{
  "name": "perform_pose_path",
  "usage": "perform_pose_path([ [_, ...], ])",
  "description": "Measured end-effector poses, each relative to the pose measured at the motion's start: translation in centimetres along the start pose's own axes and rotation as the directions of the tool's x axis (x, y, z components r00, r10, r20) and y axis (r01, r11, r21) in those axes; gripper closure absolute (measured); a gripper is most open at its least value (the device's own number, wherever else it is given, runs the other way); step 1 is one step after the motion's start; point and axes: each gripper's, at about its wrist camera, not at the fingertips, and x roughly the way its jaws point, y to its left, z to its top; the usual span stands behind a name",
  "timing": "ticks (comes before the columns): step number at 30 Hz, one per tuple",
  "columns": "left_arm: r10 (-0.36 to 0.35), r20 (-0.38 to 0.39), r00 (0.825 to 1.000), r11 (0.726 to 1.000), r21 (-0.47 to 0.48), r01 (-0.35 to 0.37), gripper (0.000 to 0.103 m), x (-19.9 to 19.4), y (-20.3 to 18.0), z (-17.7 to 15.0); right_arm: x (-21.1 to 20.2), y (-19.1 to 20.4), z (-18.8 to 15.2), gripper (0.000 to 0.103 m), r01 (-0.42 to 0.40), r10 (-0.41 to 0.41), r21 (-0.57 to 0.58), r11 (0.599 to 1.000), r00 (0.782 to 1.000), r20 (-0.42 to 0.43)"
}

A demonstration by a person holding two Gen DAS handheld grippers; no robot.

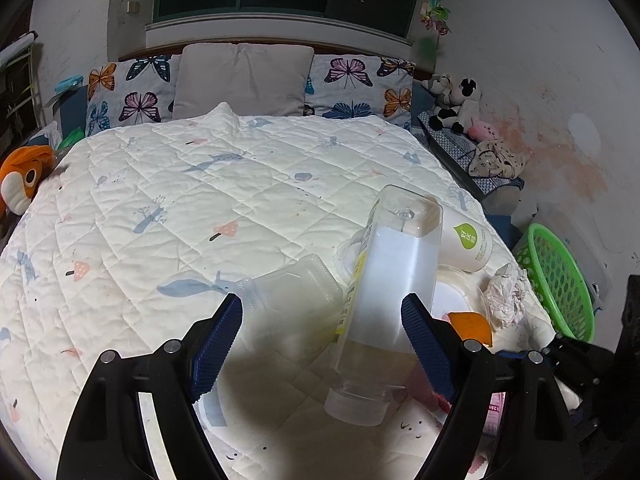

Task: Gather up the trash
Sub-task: 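Lift the pink bag with the right gripper while the left gripper closes on the clear bottle, then carry the pink bag and clear bottle over the green basket and open both grippers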

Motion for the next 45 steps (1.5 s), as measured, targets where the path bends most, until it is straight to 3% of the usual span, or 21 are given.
perform_pose_path([
  [9,-0.006,-0.002,1.0,1.0,0.014,0.006,0.024,0.0,-0.2,-0.4,2.7,-0.3,-0.7,0.025,-0.001,0.002,0.026,1.0,0.998,-0.063],
  [14,-0.019,-0.011,1.0,0.999,0.04,0.019,0.024,0.2,-0.9,-0.2,2.3,-0.1,-1.1,0.038,0.02,-0.02,0.008,1.0,0.999,-0.049],
  [17,-0.027,-0.021,0.999,0.998,0.065,0.028,0.024,0.7,-1.8,0.0,1.5,-0.3,-1.7,0.046,0.018,-0.017,0.015,1.0,0.999,-0.039],
  [26,-0.06,-0.062,0.996,0.992,0.108,0.066,0.024,2.8,-4.3,1.1,-2.3,-0.7,-2.9,0.05,0.057,-0.057,0.013,0.998,0.998,0.018],
  [32,-0.029,-0.092,0.995,0.987,0.155,0.043,0.024,5.0,-5.9,1.4,-5.4,-2.2,-3.9,0.05,0.078,-0.081,0.061,0.995,0.995,0.058],
  [40,-0.018,-0.108,0.994,0.99,0.137,0.032,0.046,6.4,-5.8,1.4,-9.1,-4.9,-5.0,0.05,0.123,-0.139,0.133,0.983,0.984,0.112],
  [45,0.011,-0.077,0.997,0.993,0.118,-0.002,0.047,5.4,-5.4,1.3,-10.0,-6.8,-5.1,0.05,0.16,-0.183,0.19,0.969,0.976,0.114],
])
